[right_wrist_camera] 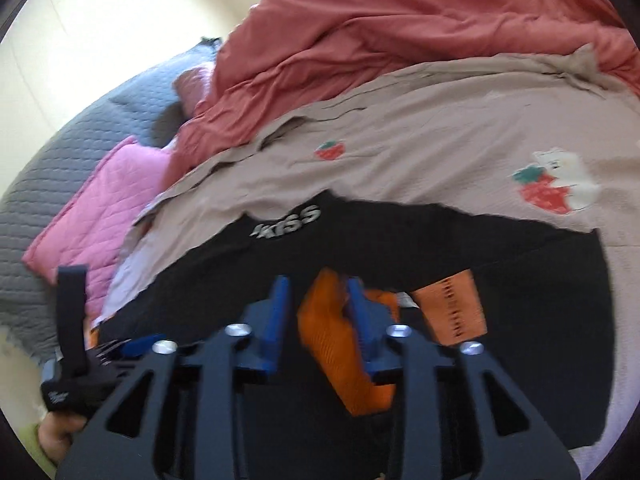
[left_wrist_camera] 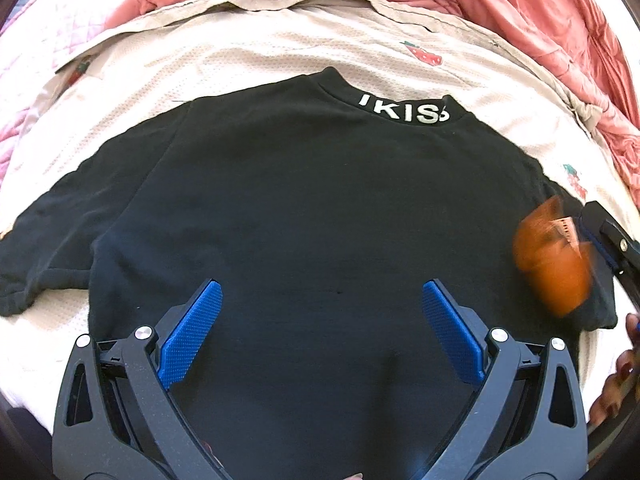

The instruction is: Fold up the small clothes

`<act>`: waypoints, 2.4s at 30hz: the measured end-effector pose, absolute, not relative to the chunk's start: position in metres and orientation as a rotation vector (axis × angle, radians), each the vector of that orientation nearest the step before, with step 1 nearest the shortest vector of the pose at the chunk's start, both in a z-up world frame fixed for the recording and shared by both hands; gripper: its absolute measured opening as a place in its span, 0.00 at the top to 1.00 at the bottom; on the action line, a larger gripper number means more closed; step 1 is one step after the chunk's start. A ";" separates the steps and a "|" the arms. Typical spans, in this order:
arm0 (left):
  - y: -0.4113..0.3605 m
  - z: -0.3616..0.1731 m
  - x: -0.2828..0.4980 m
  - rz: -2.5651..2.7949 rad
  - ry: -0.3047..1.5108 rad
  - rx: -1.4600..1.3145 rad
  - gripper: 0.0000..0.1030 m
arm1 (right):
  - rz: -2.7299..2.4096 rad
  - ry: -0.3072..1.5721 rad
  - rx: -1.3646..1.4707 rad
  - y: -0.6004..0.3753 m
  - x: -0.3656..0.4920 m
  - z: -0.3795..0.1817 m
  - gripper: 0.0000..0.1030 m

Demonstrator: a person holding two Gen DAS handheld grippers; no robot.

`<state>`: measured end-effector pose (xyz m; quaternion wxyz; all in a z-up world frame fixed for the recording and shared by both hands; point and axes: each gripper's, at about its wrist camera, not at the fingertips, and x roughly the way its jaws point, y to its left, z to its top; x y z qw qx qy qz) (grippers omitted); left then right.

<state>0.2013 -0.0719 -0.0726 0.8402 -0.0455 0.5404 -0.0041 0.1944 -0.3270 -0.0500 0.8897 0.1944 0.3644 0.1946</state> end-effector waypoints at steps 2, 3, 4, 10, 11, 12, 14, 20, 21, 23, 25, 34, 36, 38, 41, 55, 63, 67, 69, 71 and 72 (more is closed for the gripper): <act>-0.077 -0.068 0.204 -0.040 1.141 -0.116 0.08 | 0.400 0.694 0.433 -0.337 0.190 -0.037 0.59; -0.083 -0.064 0.205 -0.077 1.135 -0.133 0.08 | 0.384 0.666 0.447 -0.348 0.188 -0.032 0.54; -0.086 -0.063 0.206 -0.097 1.130 -0.141 0.08 | 0.332 0.629 0.477 -0.365 0.185 -0.026 0.48; -0.146 -0.062 0.217 -0.365 1.190 -0.274 0.11 | 0.075 0.677 0.573 -0.429 0.180 -0.041 0.44; -0.157 -0.069 0.219 -0.400 1.231 -0.307 0.16 | 0.056 0.685 0.582 -0.433 0.179 -0.043 0.44; -0.165 -0.077 0.221 -0.409 1.272 -0.336 0.18 | 0.048 0.688 0.581 -0.433 0.180 -0.044 0.44; -0.178 -0.091 0.222 -0.380 1.336 -0.352 0.21 | 0.047 0.685 0.545 -0.428 0.180 -0.041 0.44; -0.193 -0.098 0.218 -0.297 1.301 -0.305 0.60 | 0.067 0.692 0.483 -0.414 0.184 -0.043 0.44; -0.193 -0.095 0.218 -0.300 1.291 -0.303 0.70 | 0.062 0.695 0.489 -0.416 0.183 -0.045 0.44; -0.192 -0.087 0.220 -0.325 1.268 -0.312 0.97 | 0.057 0.694 0.506 -0.419 0.184 -0.045 0.44; -0.190 -0.076 0.222 -0.352 1.240 -0.303 0.98 | 0.045 0.682 0.513 -0.424 0.184 -0.044 0.44; -0.114 0.019 0.232 -0.264 0.921 -0.210 0.98 | 0.034 0.671 0.516 -0.429 0.184 -0.044 0.44; -0.094 0.020 0.235 -0.220 0.912 -0.203 0.98 | 0.044 0.681 0.493 -0.422 0.185 -0.045 0.44; -0.077 0.015 0.241 -0.170 0.912 -0.187 0.98 | 0.045 0.686 0.472 -0.418 0.186 -0.045 0.44; -0.055 0.003 0.245 -0.110 0.929 -0.178 0.98 | 0.041 0.689 0.438 -0.414 0.186 -0.045 0.44; -0.007 -0.053 0.244 -0.010 1.052 -0.117 0.98 | 0.237 0.761 0.163 -0.321 0.192 -0.057 0.44; 0.001 -0.070 0.253 0.013 1.096 -0.035 0.91 | 0.228 0.942 0.082 -0.308 0.203 -0.091 0.43; 0.013 -0.078 0.251 0.060 1.110 0.010 0.87 | 0.219 0.954 0.006 -0.298 0.203 -0.093 0.42; 0.020 -0.074 0.245 0.074 1.098 -0.013 0.88 | 0.223 0.955 0.005 -0.298 0.202 -0.093 0.41; 0.020 -0.064 0.235 0.065 1.066 -0.029 0.88 | 0.229 0.948 0.033 -0.301 0.201 -0.090 0.41; 0.016 -0.059 0.228 0.051 1.042 -0.025 0.88 | 0.233 0.940 0.048 -0.302 0.201 -0.088 0.40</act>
